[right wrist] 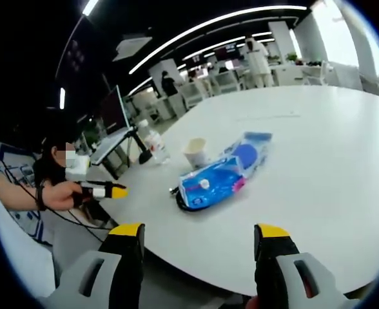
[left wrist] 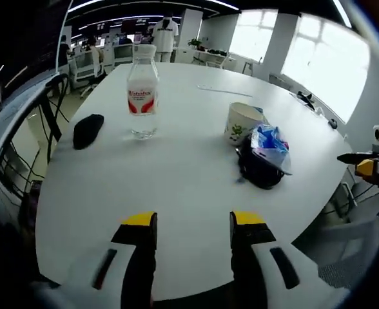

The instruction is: Arrange the tabletop items into an orderly group along one side of the table until the central work area is clear of visible clutter.

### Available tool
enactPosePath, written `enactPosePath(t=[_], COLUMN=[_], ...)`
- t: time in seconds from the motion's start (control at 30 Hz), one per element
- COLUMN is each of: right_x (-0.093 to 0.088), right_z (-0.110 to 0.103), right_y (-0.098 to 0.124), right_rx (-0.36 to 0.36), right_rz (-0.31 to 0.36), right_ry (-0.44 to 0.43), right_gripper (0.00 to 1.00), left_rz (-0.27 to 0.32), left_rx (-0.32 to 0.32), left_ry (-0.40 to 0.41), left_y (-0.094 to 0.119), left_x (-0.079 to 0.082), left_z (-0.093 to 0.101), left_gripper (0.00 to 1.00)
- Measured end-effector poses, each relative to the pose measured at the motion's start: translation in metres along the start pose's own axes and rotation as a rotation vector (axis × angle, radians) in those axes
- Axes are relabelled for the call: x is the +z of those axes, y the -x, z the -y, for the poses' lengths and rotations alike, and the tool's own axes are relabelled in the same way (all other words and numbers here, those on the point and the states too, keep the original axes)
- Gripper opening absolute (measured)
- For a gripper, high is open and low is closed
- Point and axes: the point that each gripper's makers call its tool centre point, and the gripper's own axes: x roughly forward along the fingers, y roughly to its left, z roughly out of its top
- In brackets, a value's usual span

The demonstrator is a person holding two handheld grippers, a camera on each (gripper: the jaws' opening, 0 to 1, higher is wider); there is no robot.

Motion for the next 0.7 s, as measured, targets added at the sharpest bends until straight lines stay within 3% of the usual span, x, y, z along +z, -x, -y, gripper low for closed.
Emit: enactPosePath(t=[0.4,0.7], right_x=[-0.007,-0.004], right_z=[0.000,-0.005], right_y=[0.008,0.009], right_rx=[-0.004,-0.001], right_rz=[-0.005,-0.001], right_ry=[-0.004,0.010], right_gripper=[0.70,0.70], left_rz=[-0.014,-0.010], left_rx=[-0.037,-0.074], left_ry=[-0.024,-0.063], left_y=[0.001,-0.004], left_x=[-0.011,-0.002], left_z=[0.019,0.033], left_gripper=[0.44,0.44])
